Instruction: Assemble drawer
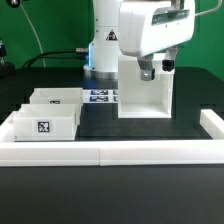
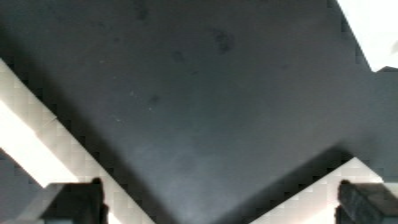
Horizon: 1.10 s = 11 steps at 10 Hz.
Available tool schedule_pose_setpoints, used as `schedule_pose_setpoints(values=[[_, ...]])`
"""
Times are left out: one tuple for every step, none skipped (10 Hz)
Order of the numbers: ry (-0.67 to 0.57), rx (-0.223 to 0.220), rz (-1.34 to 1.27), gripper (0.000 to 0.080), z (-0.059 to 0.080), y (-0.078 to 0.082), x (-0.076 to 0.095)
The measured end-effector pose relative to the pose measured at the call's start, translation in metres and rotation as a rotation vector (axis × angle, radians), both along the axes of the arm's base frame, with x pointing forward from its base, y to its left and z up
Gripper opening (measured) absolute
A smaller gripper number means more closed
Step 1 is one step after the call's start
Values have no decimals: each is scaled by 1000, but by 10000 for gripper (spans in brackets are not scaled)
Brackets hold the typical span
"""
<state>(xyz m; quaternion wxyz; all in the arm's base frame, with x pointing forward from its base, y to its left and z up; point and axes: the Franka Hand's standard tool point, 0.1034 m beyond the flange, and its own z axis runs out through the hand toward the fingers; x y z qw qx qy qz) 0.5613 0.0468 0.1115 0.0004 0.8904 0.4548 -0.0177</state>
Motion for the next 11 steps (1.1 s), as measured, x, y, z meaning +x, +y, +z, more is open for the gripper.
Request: schedule_pose_setpoints(values=[[0,0,0,650,0,0,0],[0,0,0,650,0,0,0],[0,0,0,650,0,0,0],[0,0,0,650,0,0,0],[0,0,0,650,0,0,0],[0,0,0,650,0,0,0],[0,0,0,650,0,0,0],[1,1,-10,650,0,-1,-2],[6,2,-90,650,2,-6,-16],[2,-3,-187,650,7,-7,-38],[7,-15,-298,650,14,-3,-62]])
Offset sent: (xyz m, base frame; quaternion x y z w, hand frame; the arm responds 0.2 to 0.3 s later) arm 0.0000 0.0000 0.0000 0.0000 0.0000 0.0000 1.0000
